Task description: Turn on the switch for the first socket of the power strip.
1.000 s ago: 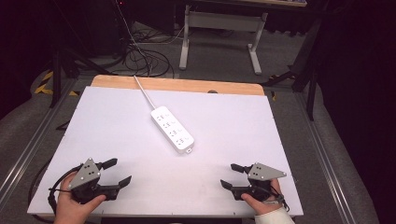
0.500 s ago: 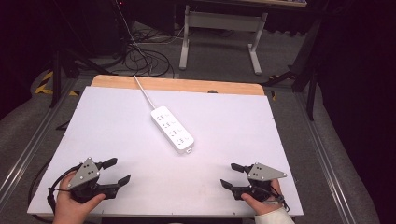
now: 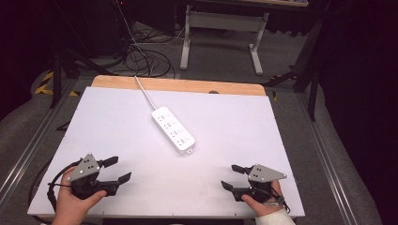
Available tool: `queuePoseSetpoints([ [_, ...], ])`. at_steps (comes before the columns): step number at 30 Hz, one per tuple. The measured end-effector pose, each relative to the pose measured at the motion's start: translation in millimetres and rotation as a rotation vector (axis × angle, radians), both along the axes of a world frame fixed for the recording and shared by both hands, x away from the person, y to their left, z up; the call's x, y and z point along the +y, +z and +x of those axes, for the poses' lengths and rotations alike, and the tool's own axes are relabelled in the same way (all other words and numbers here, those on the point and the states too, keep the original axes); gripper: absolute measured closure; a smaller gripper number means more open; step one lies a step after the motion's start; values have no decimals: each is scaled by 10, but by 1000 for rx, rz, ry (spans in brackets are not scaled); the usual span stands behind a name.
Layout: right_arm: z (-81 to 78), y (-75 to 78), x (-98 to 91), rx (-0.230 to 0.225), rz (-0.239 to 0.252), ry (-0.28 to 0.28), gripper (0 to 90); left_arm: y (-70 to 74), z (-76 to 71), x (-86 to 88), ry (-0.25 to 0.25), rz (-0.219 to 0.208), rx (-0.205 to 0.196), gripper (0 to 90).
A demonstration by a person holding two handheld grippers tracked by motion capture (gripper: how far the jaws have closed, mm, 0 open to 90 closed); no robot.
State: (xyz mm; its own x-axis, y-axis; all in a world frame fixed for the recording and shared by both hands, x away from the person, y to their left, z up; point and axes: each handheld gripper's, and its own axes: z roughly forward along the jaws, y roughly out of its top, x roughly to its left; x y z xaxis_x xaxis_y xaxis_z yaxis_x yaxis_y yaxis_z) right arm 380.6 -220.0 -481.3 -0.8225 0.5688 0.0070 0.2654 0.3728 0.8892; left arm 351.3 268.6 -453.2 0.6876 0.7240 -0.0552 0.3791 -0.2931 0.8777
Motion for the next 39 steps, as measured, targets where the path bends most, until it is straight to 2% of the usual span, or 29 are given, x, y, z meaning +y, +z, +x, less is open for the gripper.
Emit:
queuePoseSetpoints([
  [1, -4, 0, -2, 0, 0, -1, 310, 12, 15, -6, 0, -2, 6, 275],
  [3, -11, 0, -11, -2, 6, -6, 310, 48, 55, -3, -14, 31, 6, 304],
  [5, -19, -4, -14, 2, 5, -8, 310, 82, 96, -11, -32, 30, 8, 349],
  [8, -32, -14, -16, 2, 3, -10, 309, 137, 150, -40, -45, 20, 24, 360],
  [10, -47, -14, -23, 6, 2, -14, 310, 152, 171, -50, -47, 19, 24, 372],
  [15, -51, -21, -23, 9, 3, -19, 309, 238, 331, -109, -60, 27, 19, 406],
  [20, -39, -25, -7, 13, 3, -15, 309, 299, 471, -163, -66, 31, 29, 399],
  [25, -28, -28, -10, 13, 4, -12, 309, 370, 547, -199, -71, 23, 32, 409],
  [29, -26, -29, -7, 12, 5, -7, 309, 456, 598, -229, -71, 31, 14, 412],
  [36, -31, -27, -4, 14, 4, -5, 309, 569, 704, -288, -74, 55, 4, 413],
  [39, -32, -27, -5, 14, 4, -5, 309, 603, 748, -321, -74, 82, 5, 409],
])
